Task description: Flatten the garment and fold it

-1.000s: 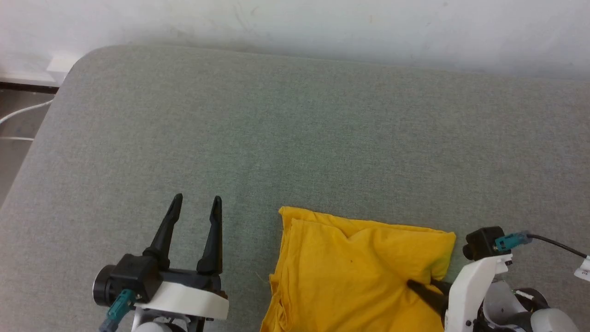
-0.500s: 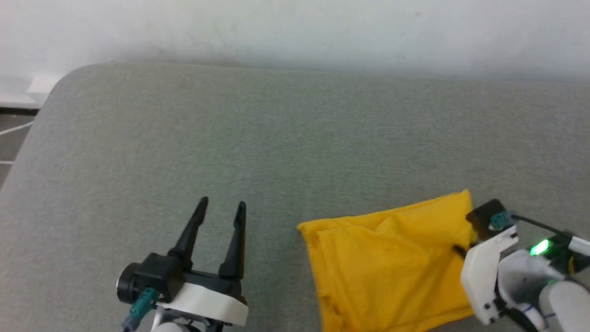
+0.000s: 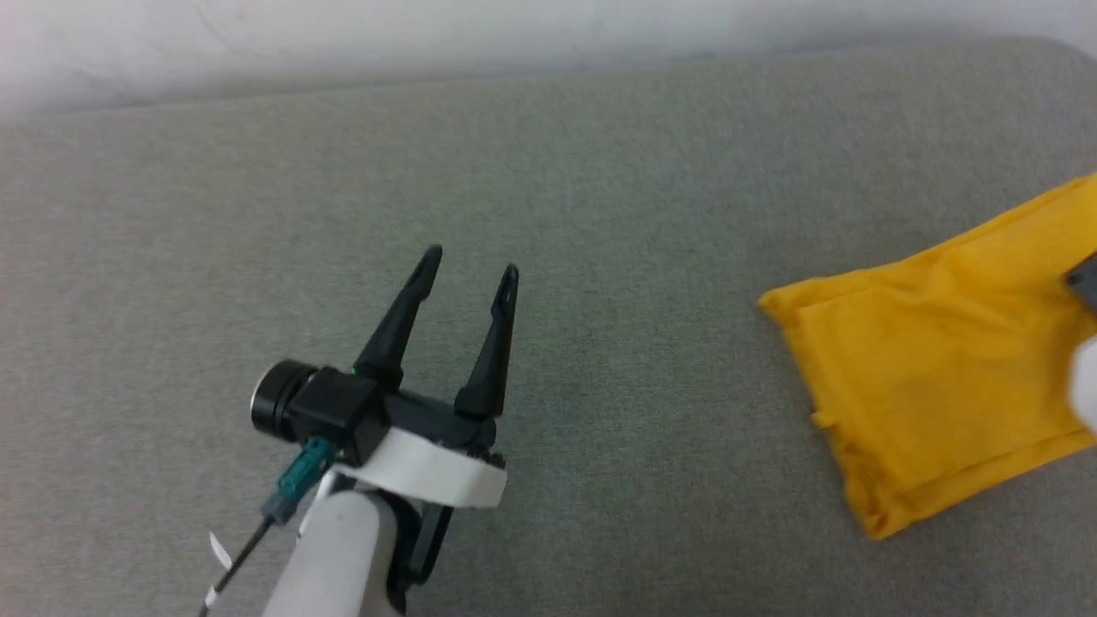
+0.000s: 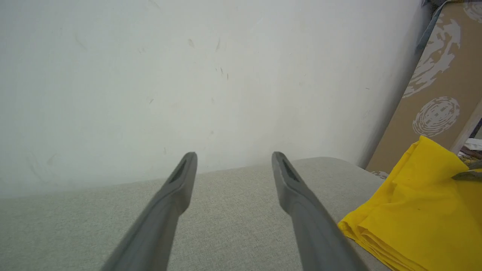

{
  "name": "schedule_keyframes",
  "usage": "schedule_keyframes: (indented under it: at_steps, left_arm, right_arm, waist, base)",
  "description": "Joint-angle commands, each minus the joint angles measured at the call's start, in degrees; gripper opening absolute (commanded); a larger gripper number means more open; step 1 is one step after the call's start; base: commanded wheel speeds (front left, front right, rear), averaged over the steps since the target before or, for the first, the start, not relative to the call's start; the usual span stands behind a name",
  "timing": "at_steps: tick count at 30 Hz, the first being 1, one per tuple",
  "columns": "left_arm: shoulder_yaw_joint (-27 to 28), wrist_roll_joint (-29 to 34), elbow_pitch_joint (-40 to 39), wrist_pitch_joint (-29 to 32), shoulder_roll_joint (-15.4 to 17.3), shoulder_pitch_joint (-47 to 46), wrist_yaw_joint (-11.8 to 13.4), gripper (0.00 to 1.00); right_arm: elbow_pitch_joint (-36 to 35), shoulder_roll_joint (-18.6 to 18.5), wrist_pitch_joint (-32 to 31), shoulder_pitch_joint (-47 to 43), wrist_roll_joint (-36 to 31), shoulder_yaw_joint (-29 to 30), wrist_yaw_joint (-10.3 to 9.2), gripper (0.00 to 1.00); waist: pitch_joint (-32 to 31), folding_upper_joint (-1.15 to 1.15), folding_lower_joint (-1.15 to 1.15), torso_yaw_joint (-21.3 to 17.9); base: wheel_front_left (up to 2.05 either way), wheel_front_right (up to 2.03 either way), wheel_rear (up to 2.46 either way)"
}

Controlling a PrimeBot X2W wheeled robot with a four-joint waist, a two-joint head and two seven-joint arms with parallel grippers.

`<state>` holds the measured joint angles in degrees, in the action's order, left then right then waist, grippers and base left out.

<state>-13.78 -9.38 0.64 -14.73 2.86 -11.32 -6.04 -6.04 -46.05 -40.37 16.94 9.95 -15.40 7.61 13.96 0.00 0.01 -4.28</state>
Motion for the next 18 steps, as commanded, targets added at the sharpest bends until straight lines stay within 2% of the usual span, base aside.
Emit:
schedule_keyframes:
  at_steps: [1,9,18]
  left_arm:
    - [-0.21,0.44,-0.19,-0.27,0.02,-2.03,-0.36,1.0]
    - [-1.34,2.13,-1.32,-0.27,0.07,-7.75,-1.02,1.0]
    - [-1.66,2.6,-1.3,-0.27,0.49,-10.65,-1.36,1.0]
  right_arm:
    - [0.69,-2.19,1.55,1.16,-0.82,0.36,-0.12,0.0]
    - [11.16,-7.13,10.71,1.22,-0.86,6.17,-0.12,0.0]
    - [26.42,-7.81,21.26,0.38,-2.5,16.42,-0.12,0.0]
  waist:
    - [8.12,0.0,-0.01,-5.74]
    - [15.98,0.0,-0.01,-6.71]
    - [20.91,0.0,-0.01,-4.3]
  base:
    - [0.0,0.0,0.0]
    - [0.0,0.0,0.0]
    - [0.0,0.0,0.0]
